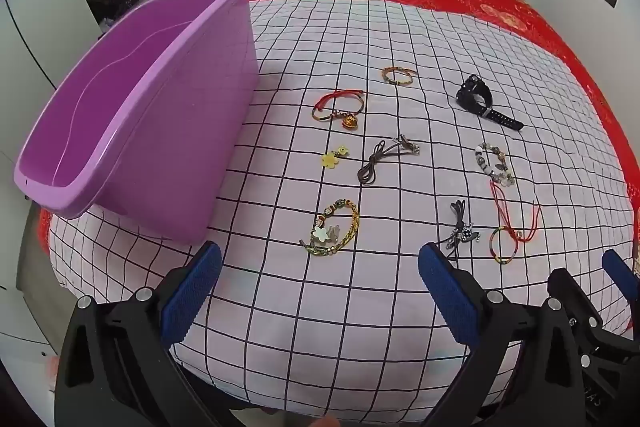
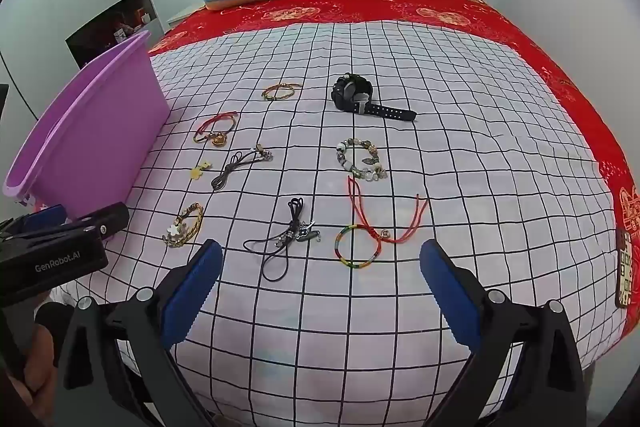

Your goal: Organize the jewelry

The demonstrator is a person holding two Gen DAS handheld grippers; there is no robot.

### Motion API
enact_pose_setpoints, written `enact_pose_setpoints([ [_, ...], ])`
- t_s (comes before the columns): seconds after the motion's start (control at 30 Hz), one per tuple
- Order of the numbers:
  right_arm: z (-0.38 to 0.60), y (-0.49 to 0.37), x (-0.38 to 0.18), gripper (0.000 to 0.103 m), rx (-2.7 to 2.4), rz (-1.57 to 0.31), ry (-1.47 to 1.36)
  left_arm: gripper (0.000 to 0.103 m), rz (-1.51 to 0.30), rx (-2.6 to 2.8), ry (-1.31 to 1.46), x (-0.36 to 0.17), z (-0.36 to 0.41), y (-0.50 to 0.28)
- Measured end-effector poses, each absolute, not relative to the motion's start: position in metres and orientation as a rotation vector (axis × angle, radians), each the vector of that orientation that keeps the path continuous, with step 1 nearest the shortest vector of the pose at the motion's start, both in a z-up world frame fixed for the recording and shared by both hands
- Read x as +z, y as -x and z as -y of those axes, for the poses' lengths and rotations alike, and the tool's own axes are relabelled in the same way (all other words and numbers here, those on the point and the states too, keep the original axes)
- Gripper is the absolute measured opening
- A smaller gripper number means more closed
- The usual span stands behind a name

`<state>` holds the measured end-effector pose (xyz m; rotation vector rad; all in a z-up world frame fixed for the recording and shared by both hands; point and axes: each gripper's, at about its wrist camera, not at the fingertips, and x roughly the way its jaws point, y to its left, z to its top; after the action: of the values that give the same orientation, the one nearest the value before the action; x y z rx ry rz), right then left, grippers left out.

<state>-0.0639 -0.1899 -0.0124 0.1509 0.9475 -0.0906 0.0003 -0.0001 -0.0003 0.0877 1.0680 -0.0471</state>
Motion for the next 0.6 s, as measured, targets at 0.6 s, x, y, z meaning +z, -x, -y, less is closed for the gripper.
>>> enact_pose_setpoints([
  [0.6, 0.1906, 0.0648, -0.0063, 0.094, -0.114, -0.960, -0.158, 0.097, -1.055, -0.025, -0.100, 0.0016, -0.0048, 0.0058],
])
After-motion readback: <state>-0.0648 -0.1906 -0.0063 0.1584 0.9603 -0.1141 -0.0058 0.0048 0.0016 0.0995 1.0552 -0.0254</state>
